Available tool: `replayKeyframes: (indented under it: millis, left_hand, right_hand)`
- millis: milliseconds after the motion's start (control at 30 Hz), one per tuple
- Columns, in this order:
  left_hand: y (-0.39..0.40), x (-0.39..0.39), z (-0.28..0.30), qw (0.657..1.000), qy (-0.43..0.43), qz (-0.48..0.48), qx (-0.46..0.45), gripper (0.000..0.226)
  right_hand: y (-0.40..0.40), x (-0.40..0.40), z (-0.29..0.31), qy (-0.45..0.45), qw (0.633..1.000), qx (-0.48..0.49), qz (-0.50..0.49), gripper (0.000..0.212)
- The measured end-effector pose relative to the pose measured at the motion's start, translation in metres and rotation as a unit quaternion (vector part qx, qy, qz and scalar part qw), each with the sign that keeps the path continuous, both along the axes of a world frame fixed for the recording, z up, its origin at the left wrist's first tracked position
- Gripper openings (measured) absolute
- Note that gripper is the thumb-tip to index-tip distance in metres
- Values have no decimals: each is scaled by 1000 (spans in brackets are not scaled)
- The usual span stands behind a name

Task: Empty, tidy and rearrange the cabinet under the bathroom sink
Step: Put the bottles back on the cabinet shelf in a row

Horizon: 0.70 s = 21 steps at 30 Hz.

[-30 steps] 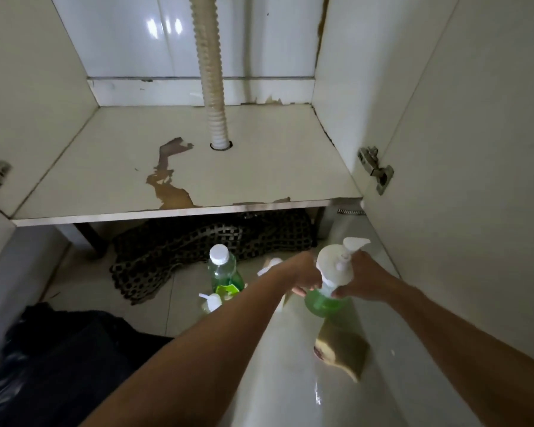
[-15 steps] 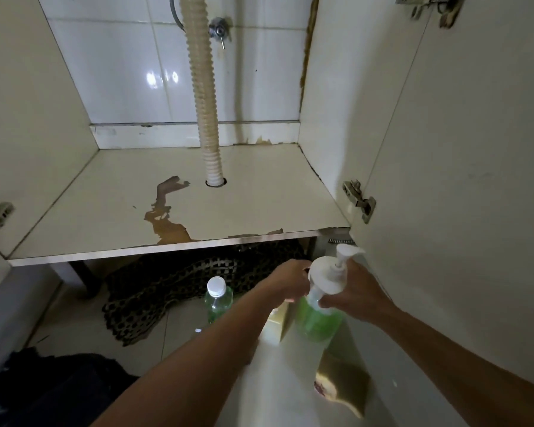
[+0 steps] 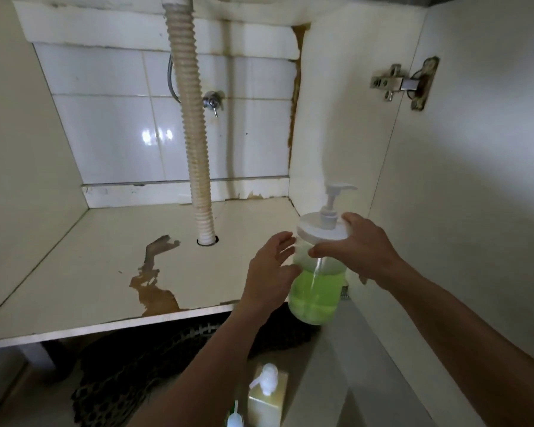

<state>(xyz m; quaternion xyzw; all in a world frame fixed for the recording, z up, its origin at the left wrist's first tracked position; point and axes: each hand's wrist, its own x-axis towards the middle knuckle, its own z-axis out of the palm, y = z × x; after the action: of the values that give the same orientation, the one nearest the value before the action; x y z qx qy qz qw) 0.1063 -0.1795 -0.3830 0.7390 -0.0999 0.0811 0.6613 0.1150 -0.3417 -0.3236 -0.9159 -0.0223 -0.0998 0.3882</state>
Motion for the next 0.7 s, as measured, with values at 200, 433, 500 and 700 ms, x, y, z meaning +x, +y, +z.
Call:
replayKeyframes:
  millis: [200,433,500,700]
  left_hand:
    - [-9,47,-17,986,-43,21,159,83]
    - [-8,100,-40,969,10,-24,246,101]
    - [-8,117,-41,965,16,-26,259,104]
    - [-10,164,-32,956,48,-38,286,104]
  right_hand:
    - [12,48,-3,-38,998,33,-22,76]
    - [8,105,-34,-45,998,42,-8,78]
    - [7,125,-39,-59,998,16,8,61]
    - [10,177,-48,-77,991,-109,-7,71]
